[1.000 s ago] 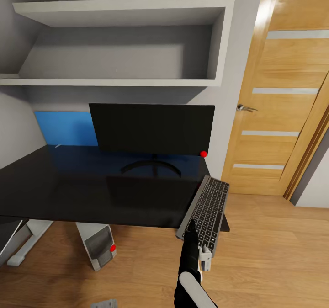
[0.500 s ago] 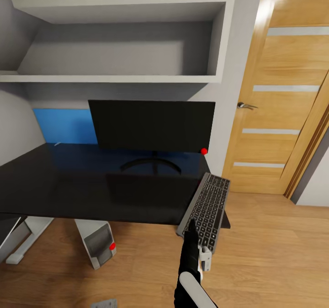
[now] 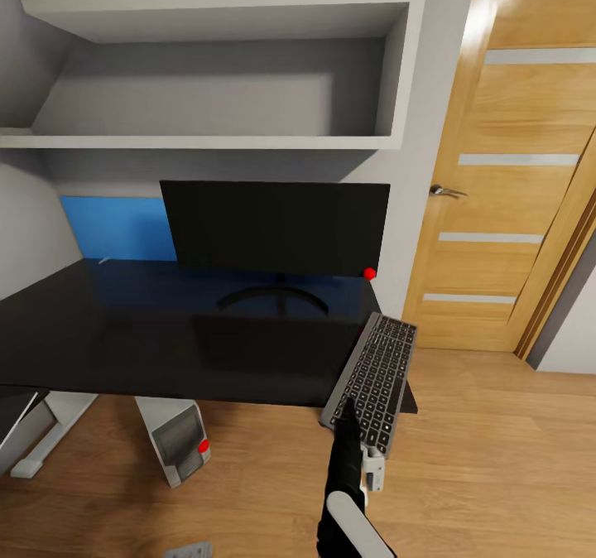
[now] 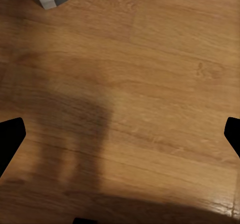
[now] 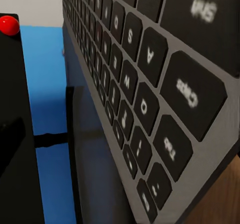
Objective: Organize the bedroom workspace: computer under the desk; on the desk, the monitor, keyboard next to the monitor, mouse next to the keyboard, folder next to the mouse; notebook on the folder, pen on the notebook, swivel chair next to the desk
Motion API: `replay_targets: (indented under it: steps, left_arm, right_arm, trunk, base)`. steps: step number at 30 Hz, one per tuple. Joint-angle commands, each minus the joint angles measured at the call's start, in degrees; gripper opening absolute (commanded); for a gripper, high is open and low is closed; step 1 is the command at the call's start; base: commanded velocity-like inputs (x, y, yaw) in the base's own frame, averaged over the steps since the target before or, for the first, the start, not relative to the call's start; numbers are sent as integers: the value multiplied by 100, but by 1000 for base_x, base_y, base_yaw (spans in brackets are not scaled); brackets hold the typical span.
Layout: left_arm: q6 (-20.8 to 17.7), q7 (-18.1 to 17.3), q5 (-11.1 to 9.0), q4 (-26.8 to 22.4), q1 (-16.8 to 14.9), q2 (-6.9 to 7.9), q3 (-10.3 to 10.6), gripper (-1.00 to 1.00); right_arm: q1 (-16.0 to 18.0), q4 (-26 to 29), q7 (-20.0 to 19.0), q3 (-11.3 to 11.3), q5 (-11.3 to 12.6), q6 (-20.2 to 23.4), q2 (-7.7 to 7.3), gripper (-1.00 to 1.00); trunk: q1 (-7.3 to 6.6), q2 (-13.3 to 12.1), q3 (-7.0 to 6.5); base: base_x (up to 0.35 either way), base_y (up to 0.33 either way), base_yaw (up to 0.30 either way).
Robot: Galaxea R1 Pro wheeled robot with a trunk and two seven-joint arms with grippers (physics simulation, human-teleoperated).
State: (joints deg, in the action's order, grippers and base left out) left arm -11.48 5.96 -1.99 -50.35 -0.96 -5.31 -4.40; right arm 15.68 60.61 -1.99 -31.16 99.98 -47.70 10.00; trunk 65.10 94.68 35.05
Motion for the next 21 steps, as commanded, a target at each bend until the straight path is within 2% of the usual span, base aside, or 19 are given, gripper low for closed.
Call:
replay_targets:
  steps: [1, 15, 21]
  left_arm:
    - [-31, 11, -21, -10, -3, -1, -8, 100]
    - [-23, 10, -12, -3, -1, 24, -8, 100]
    - [-29, 15, -12, 17, -2, 23, -8, 100]
  right_arm:
    - [5, 2, -21, 6, 39, -28, 0, 100]
    - [5, 4, -21, 33, 39, -28, 0, 100]
    - [5, 2, -21, 32, 37, -29, 0, 100]
  trunk:
    - [0, 3, 6]
    - [0, 3, 6]
    - [0, 3, 6]
  base:
    - [0, 0, 0]
    - [-3, -3, 0]
    - [-130, -132, 0]
